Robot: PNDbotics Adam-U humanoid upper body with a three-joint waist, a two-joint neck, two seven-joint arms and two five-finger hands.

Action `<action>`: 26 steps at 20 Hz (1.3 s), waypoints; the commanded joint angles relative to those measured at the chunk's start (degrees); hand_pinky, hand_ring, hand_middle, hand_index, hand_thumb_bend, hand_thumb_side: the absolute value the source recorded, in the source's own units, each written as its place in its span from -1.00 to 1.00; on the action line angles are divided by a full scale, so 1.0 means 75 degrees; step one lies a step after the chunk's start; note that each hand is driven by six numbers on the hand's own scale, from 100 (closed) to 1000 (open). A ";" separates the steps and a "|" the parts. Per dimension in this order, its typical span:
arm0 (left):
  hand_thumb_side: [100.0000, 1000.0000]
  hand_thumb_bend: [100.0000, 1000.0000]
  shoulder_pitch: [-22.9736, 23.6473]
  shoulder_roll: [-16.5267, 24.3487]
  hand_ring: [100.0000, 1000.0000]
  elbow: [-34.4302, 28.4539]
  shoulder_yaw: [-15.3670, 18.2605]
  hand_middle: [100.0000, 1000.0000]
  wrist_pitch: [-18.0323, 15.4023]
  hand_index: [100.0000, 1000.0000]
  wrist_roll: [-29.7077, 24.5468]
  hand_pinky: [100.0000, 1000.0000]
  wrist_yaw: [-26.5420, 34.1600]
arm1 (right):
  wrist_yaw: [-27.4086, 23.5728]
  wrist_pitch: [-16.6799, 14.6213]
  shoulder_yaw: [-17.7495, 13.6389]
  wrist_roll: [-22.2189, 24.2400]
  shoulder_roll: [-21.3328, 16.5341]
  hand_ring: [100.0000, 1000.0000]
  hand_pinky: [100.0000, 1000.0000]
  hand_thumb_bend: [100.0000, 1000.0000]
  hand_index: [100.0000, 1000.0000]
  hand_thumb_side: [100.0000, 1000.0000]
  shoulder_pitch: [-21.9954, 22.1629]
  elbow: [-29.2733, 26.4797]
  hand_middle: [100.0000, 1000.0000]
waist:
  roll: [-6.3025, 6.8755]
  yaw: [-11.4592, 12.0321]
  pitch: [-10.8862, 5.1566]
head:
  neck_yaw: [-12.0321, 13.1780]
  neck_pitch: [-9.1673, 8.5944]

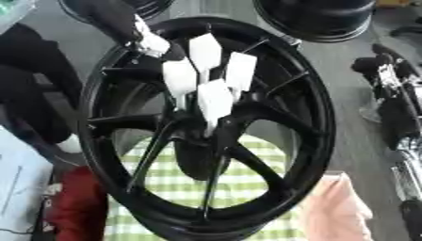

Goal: Pull the pin out of the wheel hub.

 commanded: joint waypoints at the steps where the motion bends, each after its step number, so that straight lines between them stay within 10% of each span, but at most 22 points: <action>1: 0.22 0.11 -0.0223 -0.0228 0.51 0.0756 0.0234 0.56 0.0601 0.67 -0.0904 0.52 -0.0088 | 0.0032 -0.0008 -0.0016 0.0038 -0.0158 0.56 1.00 -1.00 0.71 0.10 -0.0021 -0.0063 0.28 | 0.0028 -0.0019 -0.0199 | 0.0053 0.0085; 26: 0.56 0.39 -0.0344 -0.0921 0.48 0.2235 -0.0493 0.46 -0.1014 0.56 -0.0904 0.61 0.0009 | 0.0048 0.0044 0.0006 0.0036 -0.0229 0.56 1.00 -1.00 0.71 0.11 -0.0017 -0.0027 0.28 | 0.0147 -0.0052 -0.0175 | 0.0046 0.0011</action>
